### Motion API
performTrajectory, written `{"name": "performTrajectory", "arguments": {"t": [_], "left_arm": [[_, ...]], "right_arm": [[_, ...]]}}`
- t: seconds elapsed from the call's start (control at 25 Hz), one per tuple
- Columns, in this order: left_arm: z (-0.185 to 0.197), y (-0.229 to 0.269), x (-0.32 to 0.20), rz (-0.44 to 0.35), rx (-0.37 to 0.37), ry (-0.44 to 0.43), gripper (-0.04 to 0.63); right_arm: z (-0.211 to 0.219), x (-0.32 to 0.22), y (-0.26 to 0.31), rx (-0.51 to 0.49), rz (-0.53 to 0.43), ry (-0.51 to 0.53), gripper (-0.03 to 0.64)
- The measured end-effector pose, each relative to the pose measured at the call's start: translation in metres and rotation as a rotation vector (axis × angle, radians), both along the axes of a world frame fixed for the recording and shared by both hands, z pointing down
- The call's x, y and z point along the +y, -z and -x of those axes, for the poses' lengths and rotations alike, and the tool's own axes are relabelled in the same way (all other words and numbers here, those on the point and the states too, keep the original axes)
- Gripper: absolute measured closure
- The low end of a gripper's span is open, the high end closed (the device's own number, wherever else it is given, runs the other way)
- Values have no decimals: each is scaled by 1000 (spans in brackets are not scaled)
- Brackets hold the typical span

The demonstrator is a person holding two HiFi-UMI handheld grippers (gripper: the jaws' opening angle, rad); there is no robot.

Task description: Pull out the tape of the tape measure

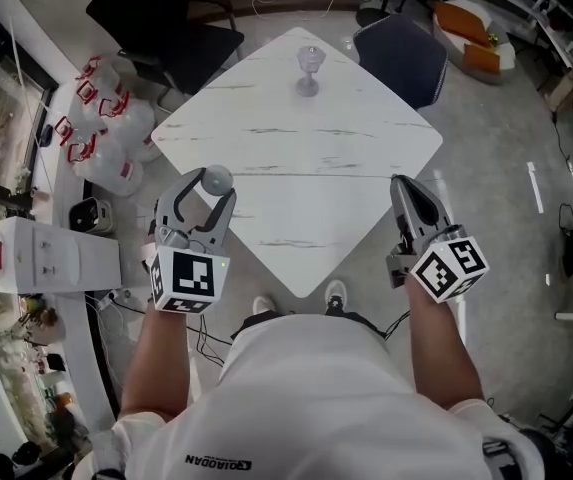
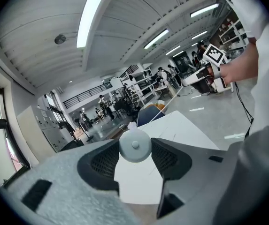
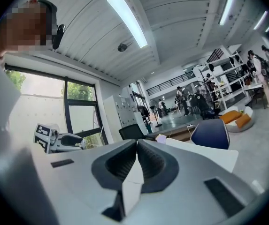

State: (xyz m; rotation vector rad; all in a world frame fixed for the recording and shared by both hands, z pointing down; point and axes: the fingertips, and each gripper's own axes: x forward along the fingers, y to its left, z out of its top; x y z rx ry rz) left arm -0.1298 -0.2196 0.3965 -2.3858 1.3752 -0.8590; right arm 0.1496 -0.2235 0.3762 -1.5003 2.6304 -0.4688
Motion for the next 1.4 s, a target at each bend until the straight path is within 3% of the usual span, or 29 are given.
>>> {"name": "performTrajectory", "arguments": {"t": [0.76, 1.2, 1.4], "left_arm": [[-3, -219, -21, 407, -44, 2, 373], [-1, -308, -48, 606, -82, 26, 373], [-5, -319, -62, 634, -85, 23, 373]], "right_arm": [[0, -30, -214, 142, 405, 13, 601], [8, -63, -288, 282, 521, 56, 600], [5, -77, -313, 337, 573, 58, 600]]}}
